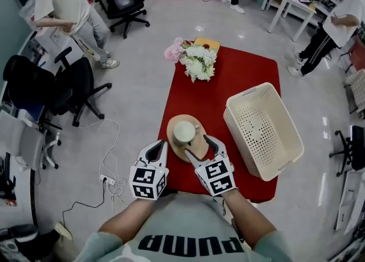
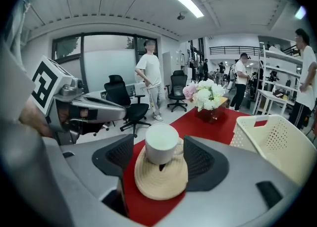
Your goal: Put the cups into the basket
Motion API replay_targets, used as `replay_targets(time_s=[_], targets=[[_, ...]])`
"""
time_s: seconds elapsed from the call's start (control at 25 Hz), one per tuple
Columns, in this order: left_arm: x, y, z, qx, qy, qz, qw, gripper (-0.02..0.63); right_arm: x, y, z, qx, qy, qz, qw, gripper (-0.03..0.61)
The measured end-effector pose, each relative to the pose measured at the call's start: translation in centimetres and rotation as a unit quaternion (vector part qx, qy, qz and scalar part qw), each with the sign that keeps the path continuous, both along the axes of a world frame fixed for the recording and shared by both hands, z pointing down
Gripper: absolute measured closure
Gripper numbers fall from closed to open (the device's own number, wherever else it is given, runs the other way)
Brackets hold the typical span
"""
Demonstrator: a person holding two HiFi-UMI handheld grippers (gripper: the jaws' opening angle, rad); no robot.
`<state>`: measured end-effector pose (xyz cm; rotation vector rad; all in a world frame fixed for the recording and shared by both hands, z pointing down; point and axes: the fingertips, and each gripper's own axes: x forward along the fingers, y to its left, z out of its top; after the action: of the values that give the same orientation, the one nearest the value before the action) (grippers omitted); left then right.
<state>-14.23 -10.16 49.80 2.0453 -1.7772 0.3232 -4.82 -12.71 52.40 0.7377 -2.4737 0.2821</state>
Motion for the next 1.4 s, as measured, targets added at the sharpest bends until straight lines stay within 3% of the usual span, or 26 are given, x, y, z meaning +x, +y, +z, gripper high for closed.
replay_targets(time_s=[0.36, 0.72, 1.4], targets=[[-2.2, 0.1, 1.1, -0.008, -0.001, -0.003, 1.0000, 0.611, -2.4, -1.7, 2.7, -0.039, -0.016, 0.062, 0.997, 0.215], [-3.5, -0.8, 2.3, -0.017, -0.001, 0.026, 0.9995, 0.611, -4.1, -2.2, 5.8, -0.079, -0.019, 0.116, 0.990, 0.193], [-4.6, -2.3, 4.6, -0.038, 0.001, 0.078, 0.9963, 0.611, -5.5, -4.2, 8.1, -0.055, 0.004, 0.177, 0.983, 0.193]])
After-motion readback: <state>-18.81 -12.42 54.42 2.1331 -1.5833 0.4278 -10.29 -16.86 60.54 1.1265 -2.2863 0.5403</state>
